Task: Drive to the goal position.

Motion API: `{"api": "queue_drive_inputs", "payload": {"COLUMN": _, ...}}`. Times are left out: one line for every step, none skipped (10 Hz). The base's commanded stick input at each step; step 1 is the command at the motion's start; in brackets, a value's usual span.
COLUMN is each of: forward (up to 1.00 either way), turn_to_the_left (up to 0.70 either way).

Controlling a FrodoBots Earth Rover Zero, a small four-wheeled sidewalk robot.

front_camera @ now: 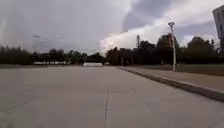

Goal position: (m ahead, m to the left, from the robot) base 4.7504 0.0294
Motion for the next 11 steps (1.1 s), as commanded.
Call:
{"api": "queue_drive_inputs", "payload": {"forward": 1.00, "turn_to_the_left": 0.00}}
{"api": "queue_drive_inputs", "payload": {"forward": 1.00, "turn_to_the_left": 0.00}}
{"api": "queue_drive_inputs", "payload": {"forward": 1.00, "turn_to_the_left": 0.00}}
{"api": "queue_drive_inputs", "payload": {"forward": 1.00, "turn_to_the_left": 0.00}}
{"api": "queue_drive_inputs", "payload": {"forward": 1.00, "turn_to_the_left": 0.00}}
{"api": "queue_drive_inputs", "payload": {"forward": 1.00, "turn_to_the_left": 0.00}}
{"api": "queue_drive_inputs", "payload": {"forward": 1.00, "turn_to_the_left": 0.00}}
{"api": "queue_drive_inputs", "payload": {"forward": 1.00, "turn_to_the_left": 0.00}}
{"api": "queue_drive_inputs", "payload": {"forward": 1.00, "turn_to_the_left": 0.00}}
{"api": "queue_drive_inputs", "payload": {"forward": 1.00, "turn_to_the_left": 0.00}}
{"api": "queue_drive_inputs", "payload": {"forward": 1.00, "turn_to_the_left": 0.00}}
